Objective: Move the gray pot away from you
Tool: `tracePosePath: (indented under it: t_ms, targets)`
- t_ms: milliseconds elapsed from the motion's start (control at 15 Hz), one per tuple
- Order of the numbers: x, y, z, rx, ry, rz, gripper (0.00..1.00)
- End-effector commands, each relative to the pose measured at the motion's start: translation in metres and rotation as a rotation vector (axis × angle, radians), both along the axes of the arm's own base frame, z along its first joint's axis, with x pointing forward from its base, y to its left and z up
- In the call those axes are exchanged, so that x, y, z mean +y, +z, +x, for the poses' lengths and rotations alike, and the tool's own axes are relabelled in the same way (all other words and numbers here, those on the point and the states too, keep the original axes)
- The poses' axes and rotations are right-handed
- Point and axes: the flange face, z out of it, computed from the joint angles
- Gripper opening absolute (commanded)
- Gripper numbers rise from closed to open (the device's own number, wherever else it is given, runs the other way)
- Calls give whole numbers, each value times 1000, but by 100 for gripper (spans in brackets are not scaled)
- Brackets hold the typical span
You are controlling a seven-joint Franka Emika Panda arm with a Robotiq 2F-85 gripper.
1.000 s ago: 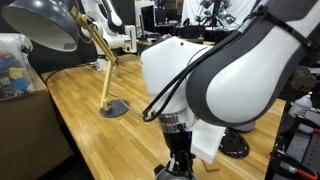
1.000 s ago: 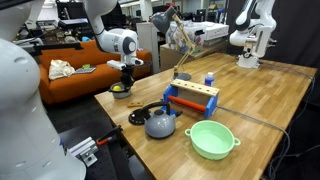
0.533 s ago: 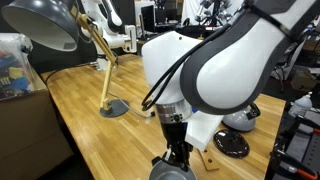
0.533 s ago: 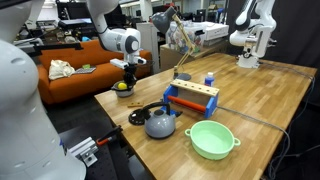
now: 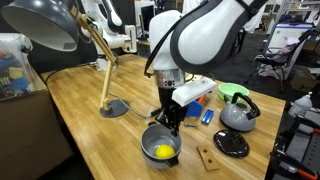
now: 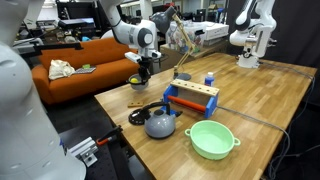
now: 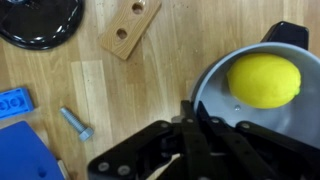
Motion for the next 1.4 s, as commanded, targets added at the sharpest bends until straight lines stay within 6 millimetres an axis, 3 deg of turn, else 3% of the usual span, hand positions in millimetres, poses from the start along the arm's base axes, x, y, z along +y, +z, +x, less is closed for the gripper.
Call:
tracePosePath:
  t_ms: [0, 267, 667, 1333]
  targets:
    - [-21, 6, 17, -7, -84, -5, 1]
    - [-42, 7, 37, -14, -186, -1, 1]
    - [-56, 19, 63, -28, -354, -1, 1]
    - [-59, 8, 63, 60, -571, 58, 1]
